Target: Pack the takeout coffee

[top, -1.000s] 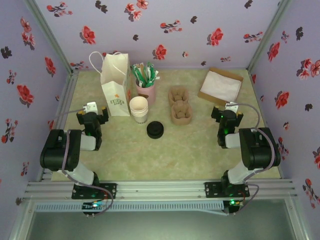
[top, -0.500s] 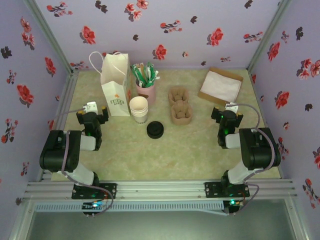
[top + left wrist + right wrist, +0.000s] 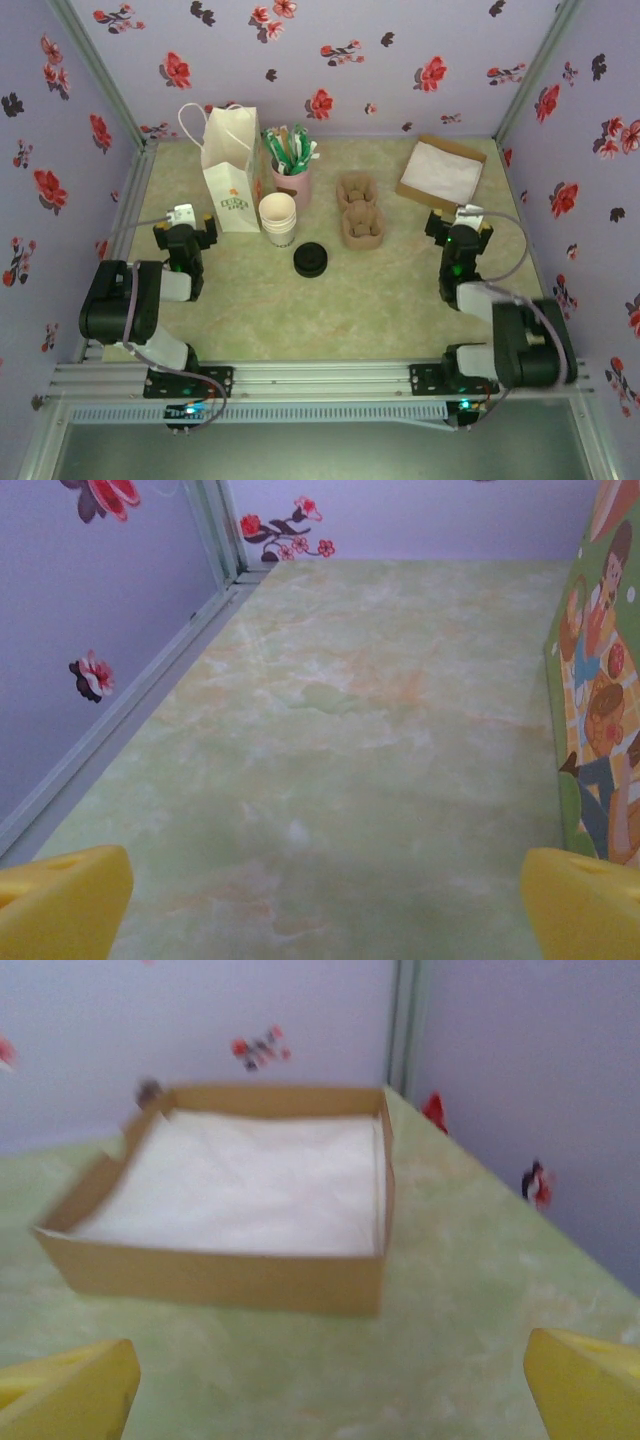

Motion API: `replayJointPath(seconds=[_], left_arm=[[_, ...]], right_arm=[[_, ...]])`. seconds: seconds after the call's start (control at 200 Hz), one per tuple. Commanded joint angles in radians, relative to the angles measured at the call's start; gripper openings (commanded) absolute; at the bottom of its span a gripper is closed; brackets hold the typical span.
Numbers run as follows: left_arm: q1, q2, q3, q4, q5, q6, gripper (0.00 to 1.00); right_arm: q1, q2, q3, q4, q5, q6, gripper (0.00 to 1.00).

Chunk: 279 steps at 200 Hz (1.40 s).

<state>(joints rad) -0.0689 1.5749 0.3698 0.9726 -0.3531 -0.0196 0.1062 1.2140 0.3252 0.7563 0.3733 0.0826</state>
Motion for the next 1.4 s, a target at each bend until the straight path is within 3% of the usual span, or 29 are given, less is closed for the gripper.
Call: replayJointPath(seconds=[0.0, 0.045, 0.19, 0.275, 0.315, 0.355, 0.525, 0.64, 0.735, 0.82, 0.945, 1.035, 1.155, 1.39], left_arm=[[0.015, -0.024, 0.0, -0.022, 0.02, -0.006, 1.0], [0.016, -0.035, -0.017, 0.001, 0.009, -0.006, 1.0], [-0.004, -0.158, -0.065, 0.005, -0.006, 0.009, 1.0], [-0.056, -0.271, -0.113, -0.016, -0.087, 0.048, 1.0], [-0.08, -0.333, -0.102, -0.065, -0.125, 0.04, 1.0], [-0.085, -0.402, -0.078, -0.148, -0.15, -0.049, 1.0], [-0.091, -0.701, 0.091, -0.576, -0.119, -0.415, 1.0], [-0.09, -0.871, 0.133, -0.762, -0.085, -0.661, 1.0], [-0.086, -0.967, 0.179, -0.846, 0.043, -0.658, 1.0], [-0.087, -1.01, 0.23, -0.961, 0.078, -0.66, 1.0], [-0.088, -0.932, 0.433, -1.225, 0.262, -0.565, 1.0], [-0.086, -0.881, 0.527, -1.378, 0.256, -0.533, 1.0], [-0.085, -0.925, 0.501, -1.375, 0.184, -0.522, 1.0], [-0.086, -0.889, 0.503, -1.417, 0.151, -0.525, 1.0]], right_arm=[[0.031, -0.205, 0.037, -0.161, -0.017, 0.029, 0.99], [0.037, -0.251, 0.063, -0.186, -0.069, 0.073, 0.99], [0.032, -0.296, 0.192, -0.382, -0.141, 0.523, 0.99], [0.034, -0.28, 0.242, -0.451, -0.167, 0.627, 0.99], [0.038, -0.266, 0.245, -0.398, -0.219, 0.606, 0.99], [0.047, -0.257, 0.264, -0.392, -0.247, 0.603, 0.99], [0.137, -0.168, 0.541, -0.743, -0.337, 0.527, 0.99], [0.23, -0.11, 0.667, -0.849, -0.309, 0.463, 0.99], [0.341, -0.031, 0.793, -0.946, -0.236, 0.39, 0.99], [0.431, 0.062, 0.907, -1.03, -0.2, 0.353, 0.99], [0.537, 0.205, 1.052, -1.117, -0.185, 0.314, 0.99], [0.586, 0.32, 1.179, -1.209, -0.179, 0.292, 0.99], [0.628, 0.454, 1.322, -1.316, -0.182, 0.284, 0.99], [0.673, 0.665, 1.599, -1.506, -0.21, 0.249, 0.96]])
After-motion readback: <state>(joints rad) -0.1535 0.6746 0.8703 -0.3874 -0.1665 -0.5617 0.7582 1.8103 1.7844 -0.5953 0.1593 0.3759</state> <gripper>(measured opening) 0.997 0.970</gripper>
